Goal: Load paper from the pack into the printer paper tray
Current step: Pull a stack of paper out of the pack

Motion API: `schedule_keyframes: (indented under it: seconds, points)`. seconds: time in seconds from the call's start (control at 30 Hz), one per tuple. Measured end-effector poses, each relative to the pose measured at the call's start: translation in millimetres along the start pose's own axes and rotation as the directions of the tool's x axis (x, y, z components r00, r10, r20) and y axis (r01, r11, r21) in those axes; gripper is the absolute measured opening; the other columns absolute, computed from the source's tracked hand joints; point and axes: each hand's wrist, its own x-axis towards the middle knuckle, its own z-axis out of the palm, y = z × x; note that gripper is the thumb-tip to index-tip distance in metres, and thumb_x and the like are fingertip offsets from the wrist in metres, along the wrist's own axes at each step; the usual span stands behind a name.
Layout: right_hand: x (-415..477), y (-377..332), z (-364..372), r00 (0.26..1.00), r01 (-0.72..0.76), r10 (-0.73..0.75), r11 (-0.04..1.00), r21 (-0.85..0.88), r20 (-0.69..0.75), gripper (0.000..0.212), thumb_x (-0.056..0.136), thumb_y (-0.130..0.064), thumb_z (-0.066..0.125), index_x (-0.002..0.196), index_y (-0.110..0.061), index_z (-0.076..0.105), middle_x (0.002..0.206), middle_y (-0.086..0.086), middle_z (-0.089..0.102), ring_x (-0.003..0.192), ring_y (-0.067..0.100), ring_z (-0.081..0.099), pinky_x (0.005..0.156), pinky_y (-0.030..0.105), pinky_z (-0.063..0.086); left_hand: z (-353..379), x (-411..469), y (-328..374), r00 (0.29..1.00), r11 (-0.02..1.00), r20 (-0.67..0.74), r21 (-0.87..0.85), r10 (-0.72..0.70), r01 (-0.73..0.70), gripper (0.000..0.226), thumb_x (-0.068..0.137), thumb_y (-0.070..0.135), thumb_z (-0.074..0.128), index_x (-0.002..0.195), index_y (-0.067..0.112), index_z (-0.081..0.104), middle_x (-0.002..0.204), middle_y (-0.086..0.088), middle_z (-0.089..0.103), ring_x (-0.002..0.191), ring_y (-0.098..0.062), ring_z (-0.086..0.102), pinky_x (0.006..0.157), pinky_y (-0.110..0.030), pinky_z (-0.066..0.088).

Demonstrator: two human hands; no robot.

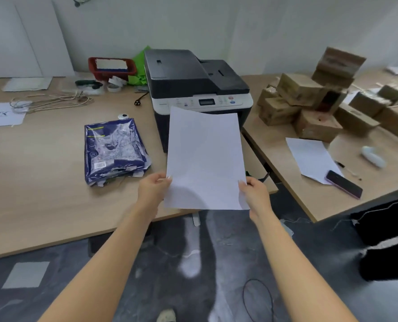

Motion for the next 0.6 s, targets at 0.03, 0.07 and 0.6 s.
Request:
schedule_keyframes:
  seconds: [0.03, 0.07, 0.6]
  points:
    - [8, -4, -2, 1.0, 0.002, -0.002, 1.0, -0.013, -0.004, 0.013, 0.095, -0.01, 0.05, 0.093, -0.011, 0.064, 0.094, 0.003, 0.067, 0.085, 0.015, 0.06, 0.066, 0.023, 0.046, 5, 9, 2, 1.0, 1.0, 0.01, 0.001, -0.007, 0.007, 0.013, 0.088, 0.015, 0.061, 0.097, 0.007, 0.067, 0.091, -0.017, 0.065, 0.08, -0.027, 0.057, 0.068, -0.039, 0.05]
    - [16, -6, -4, 1.0, -0.003, 0.003, 1.0, -0.015, -0.008, 0.012, 0.094, -0.01, 0.052, 0.096, -0.012, 0.063, 0.097, 0.003, 0.067, 0.087, 0.015, 0.061, 0.066, 0.023, 0.047, 10, 16, 4, 1.0, 1.0, 0.023, 0.001, -0.021, 0.021, 0.016, 0.088, 0.016, 0.061, 0.1, 0.006, 0.068, 0.096, -0.019, 0.066, 0.085, -0.029, 0.06, 0.075, -0.045, 0.053]
    - [158, -21, -52, 0.99, -0.043, 0.054, 0.995, -0.086, 0.128, 0.013, 0.09, -0.013, 0.059, 0.083, -0.023, 0.06, 0.092, 0.003, 0.067, 0.082, 0.017, 0.064, 0.068, 0.033, 0.055, 117, 75, 5, 0.984, 0.986, -0.073, -0.048, -0.163, 0.16, 0.011, 0.091, 0.013, 0.059, 0.094, 0.005, 0.065, 0.063, 0.003, 0.063, 0.042, -0.004, 0.057, 0.032, -0.01, 0.038]
